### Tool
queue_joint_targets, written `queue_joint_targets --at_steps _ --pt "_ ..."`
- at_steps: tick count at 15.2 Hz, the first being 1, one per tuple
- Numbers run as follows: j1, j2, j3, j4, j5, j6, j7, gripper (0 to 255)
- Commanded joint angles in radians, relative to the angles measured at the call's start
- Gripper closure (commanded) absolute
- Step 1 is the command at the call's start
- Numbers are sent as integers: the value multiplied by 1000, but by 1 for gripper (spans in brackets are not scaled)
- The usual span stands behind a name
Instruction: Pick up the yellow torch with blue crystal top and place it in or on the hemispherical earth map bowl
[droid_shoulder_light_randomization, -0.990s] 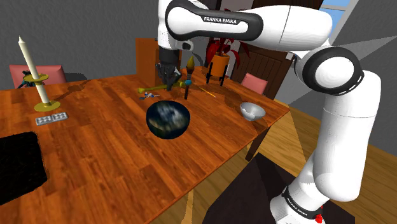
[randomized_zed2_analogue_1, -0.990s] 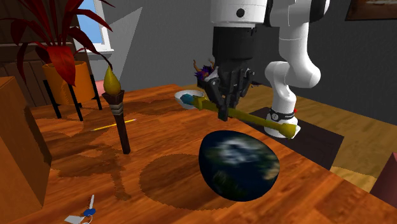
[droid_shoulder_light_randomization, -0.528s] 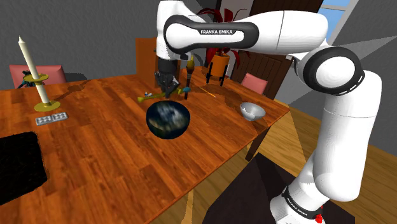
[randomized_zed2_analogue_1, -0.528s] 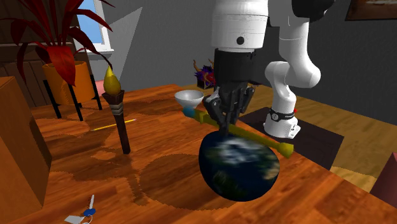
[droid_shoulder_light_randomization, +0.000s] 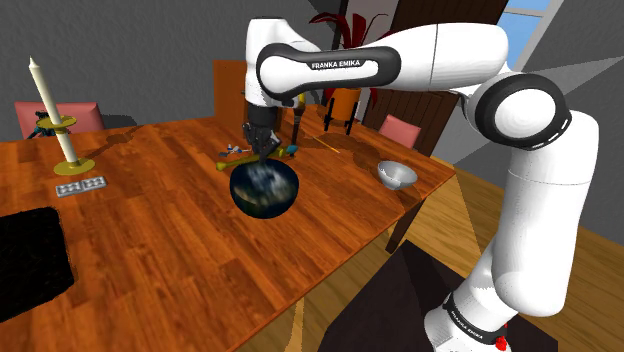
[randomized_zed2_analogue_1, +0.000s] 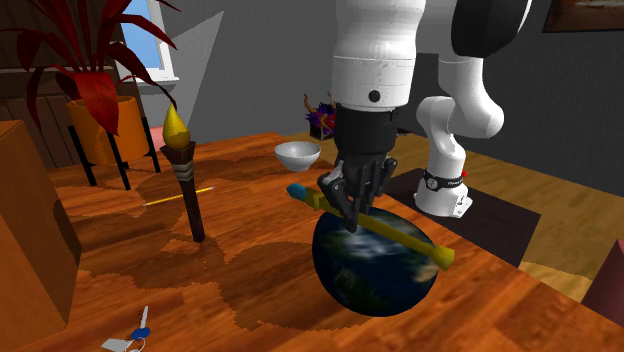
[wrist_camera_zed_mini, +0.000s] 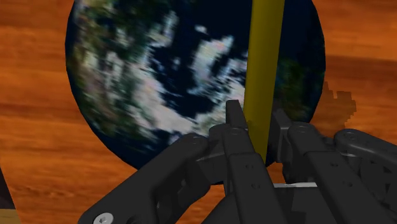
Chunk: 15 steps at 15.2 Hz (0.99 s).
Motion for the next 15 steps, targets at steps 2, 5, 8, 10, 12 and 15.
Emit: queue_joint_targets --at_steps 2,5,8,10,12,15 --pt "0 0 0 -1 0 2 0 255" --pt "0 0 0 -1 0 2 0 0" --pt "0 0 0 -1 0 2 0 0" --pt "0 0 0 -1 0 2 0 0" --pt "4 -4 2 61 2 -64 -3 0" --pt "8 -1 3 125 2 -125 -4 0"
